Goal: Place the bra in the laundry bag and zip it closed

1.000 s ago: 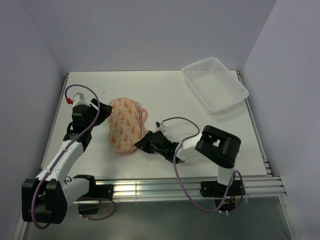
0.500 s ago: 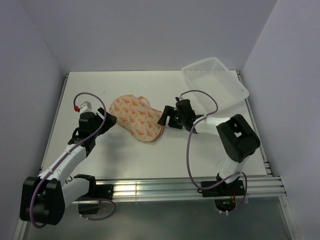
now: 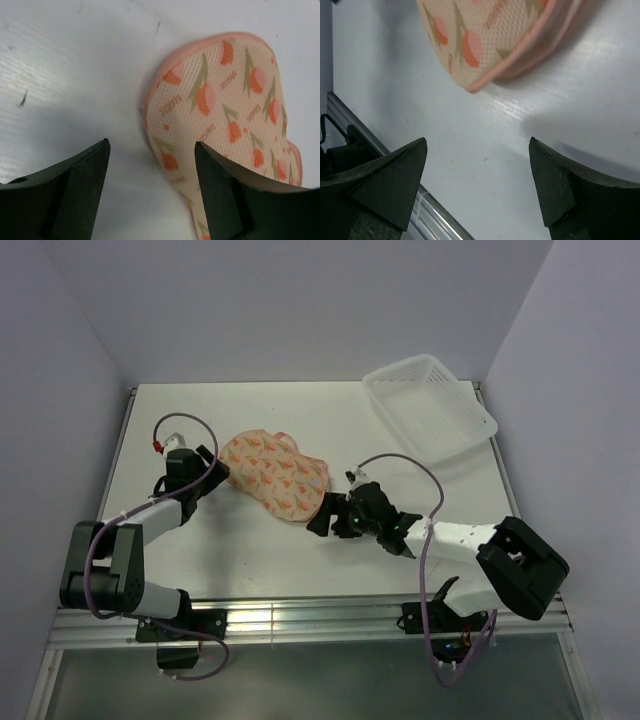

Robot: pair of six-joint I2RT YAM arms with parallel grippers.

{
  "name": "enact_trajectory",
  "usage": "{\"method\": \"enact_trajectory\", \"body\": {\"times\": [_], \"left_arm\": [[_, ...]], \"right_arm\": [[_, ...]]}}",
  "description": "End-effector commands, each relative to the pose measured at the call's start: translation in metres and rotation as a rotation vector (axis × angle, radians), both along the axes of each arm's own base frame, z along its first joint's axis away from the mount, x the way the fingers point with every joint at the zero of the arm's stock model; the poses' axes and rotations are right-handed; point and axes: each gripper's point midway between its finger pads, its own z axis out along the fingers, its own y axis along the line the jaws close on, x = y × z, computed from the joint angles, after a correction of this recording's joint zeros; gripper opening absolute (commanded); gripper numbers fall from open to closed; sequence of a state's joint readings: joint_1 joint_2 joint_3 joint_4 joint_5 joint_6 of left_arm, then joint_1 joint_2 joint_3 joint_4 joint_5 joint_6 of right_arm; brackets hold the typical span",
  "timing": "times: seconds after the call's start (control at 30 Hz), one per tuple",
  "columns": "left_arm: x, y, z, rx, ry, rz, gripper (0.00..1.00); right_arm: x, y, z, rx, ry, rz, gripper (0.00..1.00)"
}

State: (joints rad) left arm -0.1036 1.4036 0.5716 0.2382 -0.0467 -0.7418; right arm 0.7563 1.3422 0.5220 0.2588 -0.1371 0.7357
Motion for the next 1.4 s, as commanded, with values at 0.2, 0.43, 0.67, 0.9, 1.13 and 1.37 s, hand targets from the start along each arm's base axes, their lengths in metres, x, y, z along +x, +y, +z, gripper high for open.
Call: {"method": "enact_trajectory", "body": {"times": [0.2,0.43,0.67,0.9,1.13,1.37], "left_arm": [[0.057,0.013,0.006,0.012,-0.066,0.017,0.65],[0.07,0.007,-0.007,-0.018,-0.052,-0.005,0.46],[0.064,0.004,-0.011,-0.028,-0.042,-0.017,0.16],[0.019,-0.017,-0.025,-0.058,0.016,-0.037,0.07],[-0.046,-0.092,-0.03,-0.236,0.051,-0.098,0.06],[-0.074,-0.134,0.016,-0.399,-0.043,-0.132,0.56]], "right_arm": [[0.029,0.029,0.005,0.241,0.054,-0.206,0.89],[0.043,0.051,0.007,0.315,0.092,-0.213,0.75],[0.074,0.038,0.008,0.291,0.045,-0.285,0.45],[0.122,-0.031,0.021,0.142,-0.061,-0.377,0.53],[0.121,-0.062,0.044,-0.029,-0.123,-0.321,0.9],[0.045,-0.03,0.058,0.144,-0.125,-0.179,0.91]]}}
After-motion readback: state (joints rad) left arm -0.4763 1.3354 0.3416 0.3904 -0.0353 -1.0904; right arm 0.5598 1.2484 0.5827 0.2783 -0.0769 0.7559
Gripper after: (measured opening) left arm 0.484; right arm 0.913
